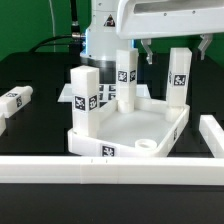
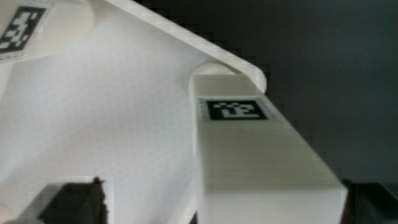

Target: Assemble desk

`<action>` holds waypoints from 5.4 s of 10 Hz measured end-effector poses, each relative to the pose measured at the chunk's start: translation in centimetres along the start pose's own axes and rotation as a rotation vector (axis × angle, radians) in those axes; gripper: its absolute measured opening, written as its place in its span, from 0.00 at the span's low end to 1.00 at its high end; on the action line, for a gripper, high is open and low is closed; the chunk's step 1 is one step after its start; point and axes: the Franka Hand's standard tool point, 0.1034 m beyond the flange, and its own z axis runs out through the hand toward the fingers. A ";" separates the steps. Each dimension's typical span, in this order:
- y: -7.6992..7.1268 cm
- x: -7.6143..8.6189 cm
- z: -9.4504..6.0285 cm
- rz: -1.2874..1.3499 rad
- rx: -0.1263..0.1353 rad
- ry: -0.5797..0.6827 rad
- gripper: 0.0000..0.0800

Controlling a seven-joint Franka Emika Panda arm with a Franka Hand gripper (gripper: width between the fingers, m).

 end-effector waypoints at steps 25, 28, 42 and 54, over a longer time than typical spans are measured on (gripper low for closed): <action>-0.6 0.1 0.5 1.157 0.027 0.012 0.80; -1.2 0.3 0.6 0.886 0.020 0.020 0.81; -1.0 0.7 0.4 0.014 0.010 0.030 0.48; -2.0 0.5 0.7 0.741 0.029 0.019 0.36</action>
Offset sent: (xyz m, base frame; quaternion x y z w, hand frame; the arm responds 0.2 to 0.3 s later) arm 0.0000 0.0000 0.0000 0.0000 0.0000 0.0000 1.0000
